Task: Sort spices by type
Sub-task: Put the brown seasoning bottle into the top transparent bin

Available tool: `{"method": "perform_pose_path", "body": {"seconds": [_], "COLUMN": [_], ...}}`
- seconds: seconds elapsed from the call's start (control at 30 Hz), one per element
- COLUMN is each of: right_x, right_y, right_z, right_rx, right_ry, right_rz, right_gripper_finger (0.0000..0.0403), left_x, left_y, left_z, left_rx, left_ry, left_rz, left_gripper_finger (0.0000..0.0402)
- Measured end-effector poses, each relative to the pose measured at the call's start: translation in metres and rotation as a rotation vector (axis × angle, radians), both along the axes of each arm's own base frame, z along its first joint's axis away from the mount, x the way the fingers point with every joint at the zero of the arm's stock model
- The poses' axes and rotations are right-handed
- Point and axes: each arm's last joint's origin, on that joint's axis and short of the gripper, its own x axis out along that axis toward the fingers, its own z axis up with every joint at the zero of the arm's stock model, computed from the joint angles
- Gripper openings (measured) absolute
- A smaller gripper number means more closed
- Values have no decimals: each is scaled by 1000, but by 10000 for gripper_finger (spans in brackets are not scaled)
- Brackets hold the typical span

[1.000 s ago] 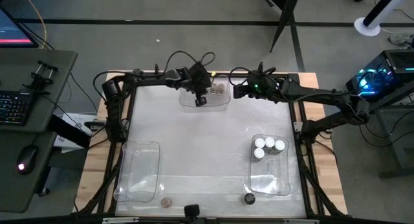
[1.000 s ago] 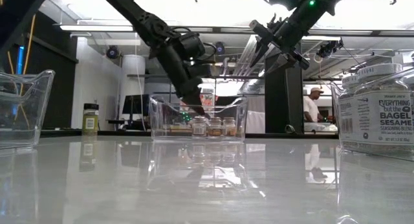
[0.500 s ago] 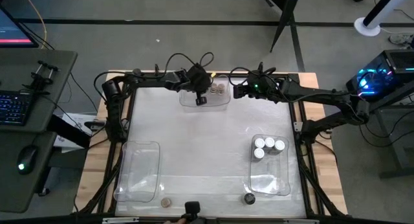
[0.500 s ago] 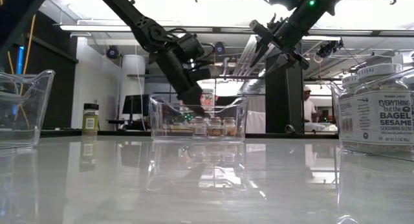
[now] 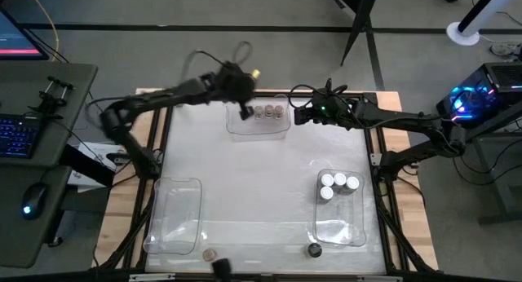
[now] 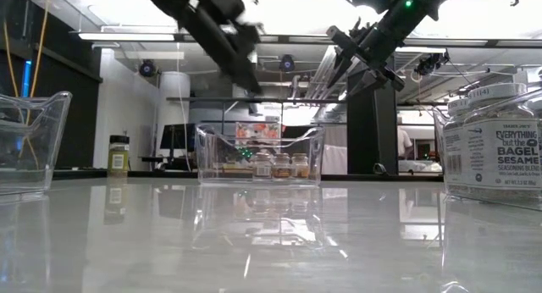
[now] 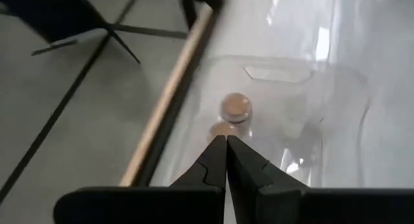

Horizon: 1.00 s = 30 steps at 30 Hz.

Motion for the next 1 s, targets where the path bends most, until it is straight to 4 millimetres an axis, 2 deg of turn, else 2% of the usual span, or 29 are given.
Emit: {"method": "perform_pose_path", "body": {"seconds": [0.07, 0.17, 0.33, 0.47, 0.57, 0.67, 0.83, 1.0], "right_x": [0, 1, 4, 7, 9, 9, 9, 10], "right_y": [0, 1, 7, 16, 22, 24, 23, 23], "right_z": [0, 0, -1, -1, -1, -1, -1, 1], "right_rx": [9, 26, 79, 75, 46, 32, 8, -5], "right_ry": [-3, -8, -17, -8, 9, 17, 29, 18], "right_rz": [12, 44, 214, 324, 367, 376, 396, 406], "right_gripper_finger": [243, 243, 243, 243, 243, 243, 243, 243], "left_x": [-23, -57, -100, -121, -128, -130, -124, -108], "left_y": [-6, -22, -64, -102, -127, -147, -177, -212], "left_z": [19, 31, 25, 17, 17, 20, 30, 50], "left_rx": [-17, -65, -203, -367, -467, -499, -525, -462], "left_ry": [-60, -137, -253, -380, -470, -469, -352, -148], "left_rz": [40, 81, 137, 134, 91, 72, -76, -366], "left_gripper_finger": [0, 0, 0, 0, 0, 0, 0, 5]}}
